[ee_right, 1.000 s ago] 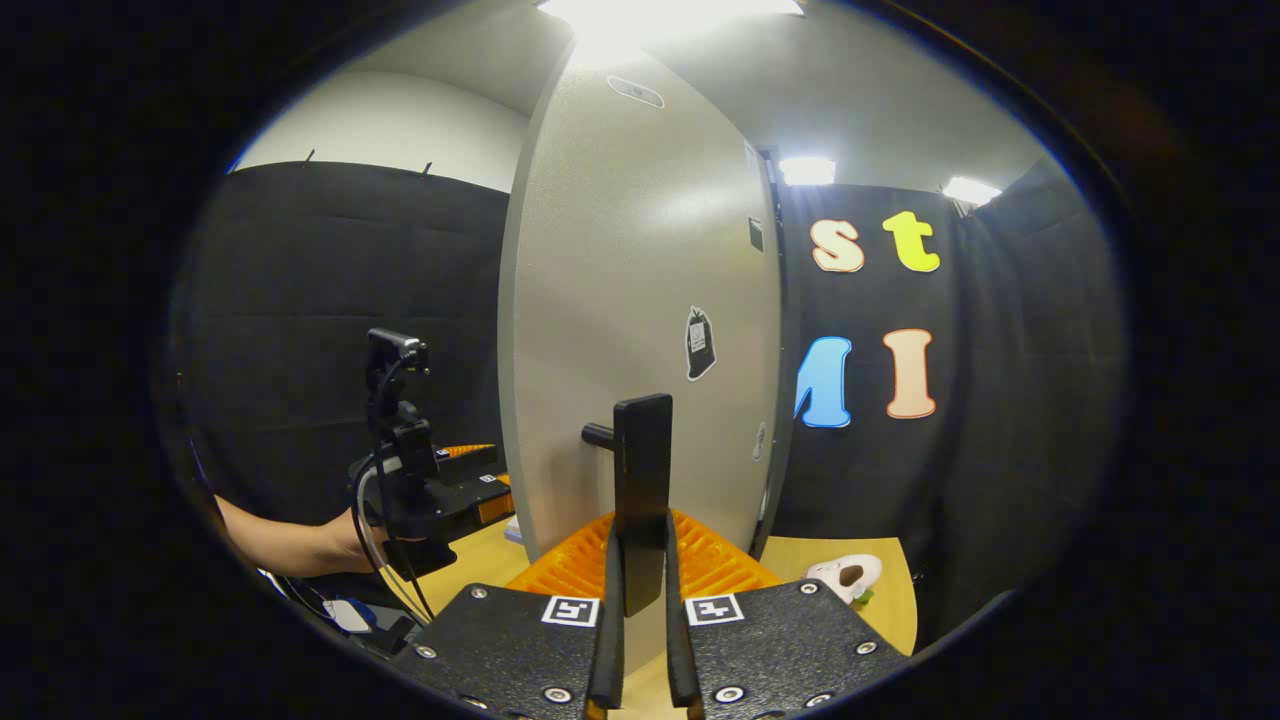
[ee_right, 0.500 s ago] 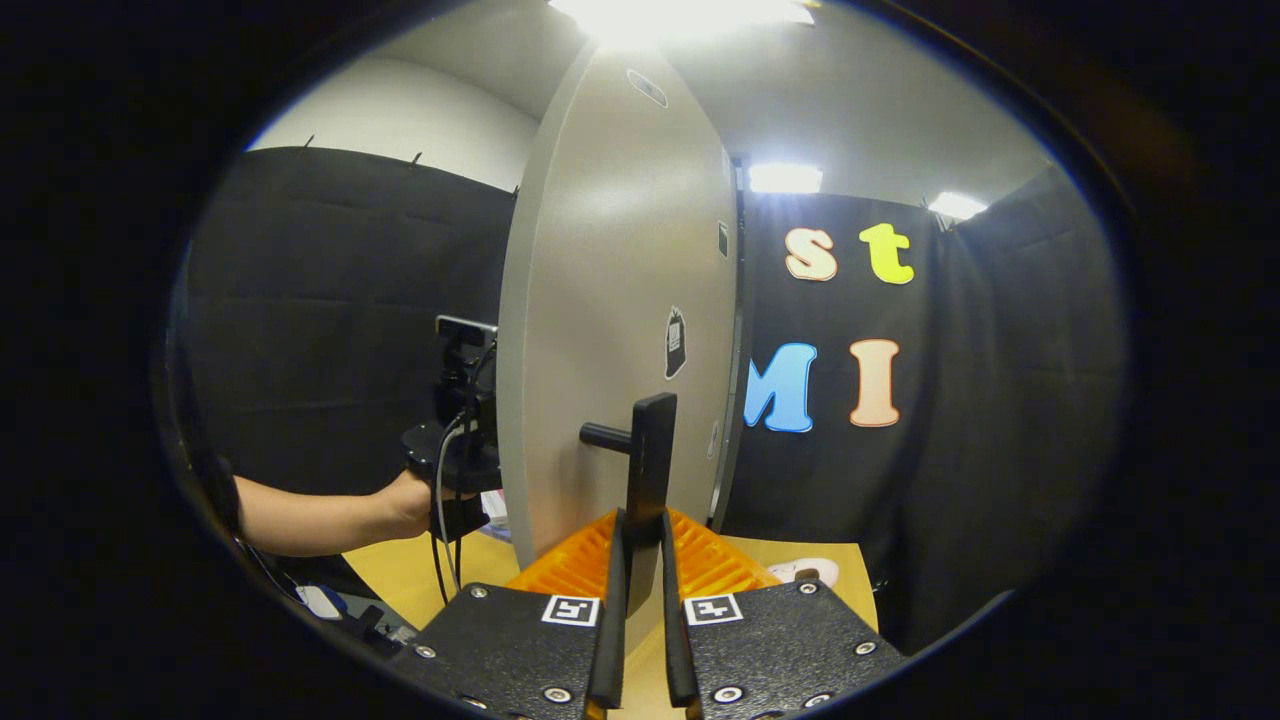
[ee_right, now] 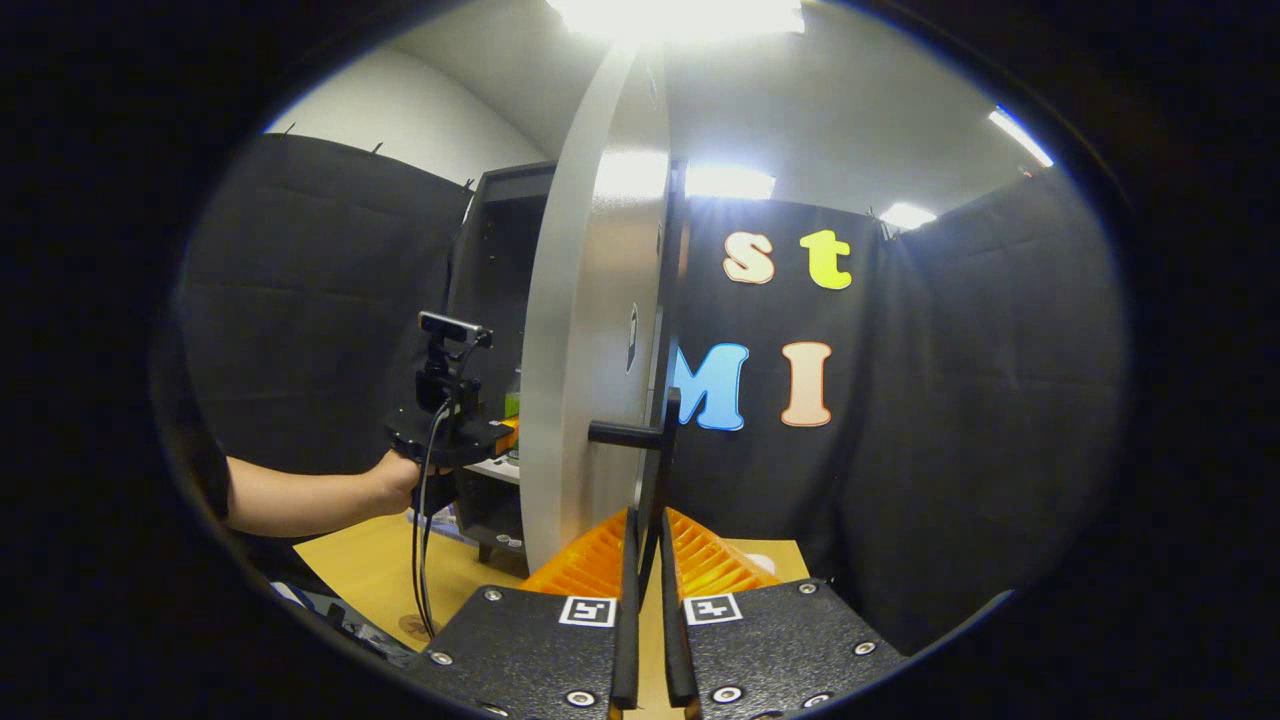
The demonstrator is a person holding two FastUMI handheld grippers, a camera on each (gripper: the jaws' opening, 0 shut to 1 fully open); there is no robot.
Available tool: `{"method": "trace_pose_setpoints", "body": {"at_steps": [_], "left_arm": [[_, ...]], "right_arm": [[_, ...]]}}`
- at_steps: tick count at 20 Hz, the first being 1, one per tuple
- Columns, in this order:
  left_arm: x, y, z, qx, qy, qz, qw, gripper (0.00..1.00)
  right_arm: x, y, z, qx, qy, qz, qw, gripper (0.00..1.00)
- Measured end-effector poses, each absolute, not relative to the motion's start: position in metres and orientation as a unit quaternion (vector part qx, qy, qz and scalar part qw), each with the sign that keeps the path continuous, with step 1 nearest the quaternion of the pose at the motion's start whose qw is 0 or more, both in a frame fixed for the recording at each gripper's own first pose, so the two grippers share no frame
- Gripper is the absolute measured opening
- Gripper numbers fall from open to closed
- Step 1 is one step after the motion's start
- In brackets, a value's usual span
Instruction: Open the cabinet door with the right hand, grasp the bottle in the cabinet with the left hand and place it on the coaster, then close the cabinet door with the right hand.
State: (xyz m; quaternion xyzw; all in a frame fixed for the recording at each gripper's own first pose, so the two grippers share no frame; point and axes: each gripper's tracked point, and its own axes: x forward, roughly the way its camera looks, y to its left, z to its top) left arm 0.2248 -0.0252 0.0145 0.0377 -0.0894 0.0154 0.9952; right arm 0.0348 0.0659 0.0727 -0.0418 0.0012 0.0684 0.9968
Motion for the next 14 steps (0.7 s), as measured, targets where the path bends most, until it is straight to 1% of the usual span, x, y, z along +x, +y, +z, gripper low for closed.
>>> {"method": "trace_pose_setpoints", "body": {"at_steps": [2, 5, 6, 7, 8, 9, 10, 11, 12, 13, 14], "left_arm": [[0.238, -0.022, 0.012, 0.017, -0.086, 0.016, 0.996, 0.86], [0.261, -0.019, 0.007, 0.021, -0.080, 0.015, 0.996, 0.86], [0.266, -0.022, 0.007, 0.024, -0.079, 0.011, 0.996, 0.86], [0.270, -0.028, 0.009, 0.027, -0.082, 0.004, 0.996, 0.86], [0.274, -0.033, 0.009, 0.029, -0.081, 0.000, 0.996, 0.86], [0.278, -0.035, 0.009, 0.031, -0.080, -0.002, 0.996, 0.86], [0.283, -0.037, 0.011, 0.035, -0.081, -0.001, 0.996, 0.86], [0.288, -0.035, 0.013, 0.039, -0.082, 0.003, 0.996, 0.86], [0.291, -0.035, 0.015, 0.038, -0.084, 0.006, 0.996, 0.93], [0.293, -0.033, 0.017, 0.039, -0.086, 0.010, 0.995, 0.86], [0.295, -0.033, 0.017, 0.041, -0.082, 0.009, 0.996, 0.86]], "right_arm": [[0.031, 0.066, 0.073, -0.024, 0.000, 0.077, 0.997, 0.10], [0.020, 0.052, 0.073, -0.015, -0.004, 0.067, 0.998, 0.10], [0.018, 0.047, 0.072, -0.005, -0.005, 0.064, 0.998, 0.16], [0.019, 0.036, 0.066, -0.004, 0.001, 0.046, 0.999, 0.26], [0.017, 0.019, 0.061, -0.015, 0.008, 0.016, 1.000, 0.32], [0.012, 0.006, 0.062, -0.019, 0.007, -0.001, 1.000, 0.43], [0.010, 0.001, 0.064, -0.015, 0.004, -0.010, 1.000, 0.48], [0.009, -0.003, 0.062, -0.010, 0.003, -0.019, 1.000, 0.47], [0.009, -0.010, 0.060, -0.007, 0.003, -0.030, 1.000, 0.48], [0.008, -0.017, 0.058, -0.002, 0.005, -0.041, 0.999, 0.48], [0.008, -0.023, 0.055, 0.004, 0.007, -0.050, 0.999, 0.50]]}}
